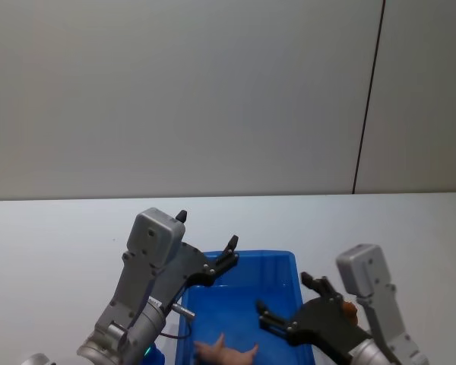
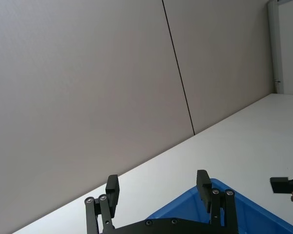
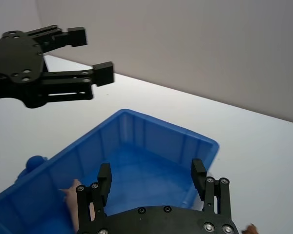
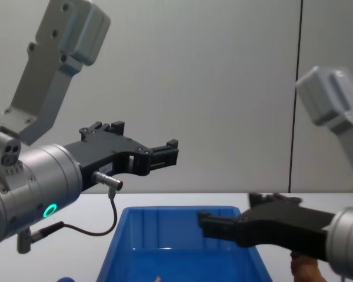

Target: Pick up the two dolls from the table and place them into the box.

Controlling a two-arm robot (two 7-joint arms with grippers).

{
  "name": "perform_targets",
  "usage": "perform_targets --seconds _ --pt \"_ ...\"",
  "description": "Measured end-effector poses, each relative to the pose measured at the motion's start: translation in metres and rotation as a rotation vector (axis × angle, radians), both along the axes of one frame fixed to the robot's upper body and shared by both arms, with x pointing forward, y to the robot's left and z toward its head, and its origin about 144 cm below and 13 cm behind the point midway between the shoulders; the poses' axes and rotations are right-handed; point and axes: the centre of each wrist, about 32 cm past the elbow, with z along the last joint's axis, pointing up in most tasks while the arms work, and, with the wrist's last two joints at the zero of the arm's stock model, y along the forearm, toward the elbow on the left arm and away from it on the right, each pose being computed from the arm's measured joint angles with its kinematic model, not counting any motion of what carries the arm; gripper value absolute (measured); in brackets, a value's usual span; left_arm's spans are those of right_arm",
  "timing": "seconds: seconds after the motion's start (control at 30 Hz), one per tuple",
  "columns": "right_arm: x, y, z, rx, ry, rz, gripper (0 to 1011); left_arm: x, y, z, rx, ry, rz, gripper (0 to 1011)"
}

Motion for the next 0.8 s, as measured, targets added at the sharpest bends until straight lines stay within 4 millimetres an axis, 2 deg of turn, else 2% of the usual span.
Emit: perform_targets --seconds 0.8 --pt "-0.037 -0.027 -0.011 -0.025 0.017 -0.271 1001 0.000 0.000 0.000 0.000 0.000 0.000 1001"
